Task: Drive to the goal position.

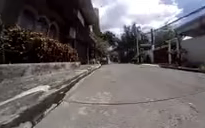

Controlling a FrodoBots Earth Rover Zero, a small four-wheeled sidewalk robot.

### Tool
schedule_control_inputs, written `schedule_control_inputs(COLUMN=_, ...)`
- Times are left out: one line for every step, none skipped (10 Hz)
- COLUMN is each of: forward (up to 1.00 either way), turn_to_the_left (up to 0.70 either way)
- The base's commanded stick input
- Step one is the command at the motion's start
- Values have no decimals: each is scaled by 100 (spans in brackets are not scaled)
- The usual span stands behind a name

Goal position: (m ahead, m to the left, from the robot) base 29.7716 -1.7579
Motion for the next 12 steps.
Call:
schedule_control_inputs(forward=85, turn_to_the_left=-34)
schedule_control_inputs(forward=85, turn_to_the_left=-34)
schedule_control_inputs(forward=85, turn_to_the_left=-34)
schedule_control_inputs(forward=85, turn_to_the_left=-20)
schedule_control_inputs(forward=85, turn_to_the_left=-2)
schedule_control_inputs(forward=85, turn_to_the_left=0)
schedule_control_inputs(forward=85, turn_to_the_left=0)
schedule_control_inputs(forward=85, turn_to_the_left=0)
schedule_control_inputs(forward=85, turn_to_the_left=0)
schedule_control_inputs(forward=85, turn_to_the_left=0)
schedule_control_inputs(forward=85, turn_to_the_left=0)
schedule_control_inputs(forward=85, turn_to_the_left=0)
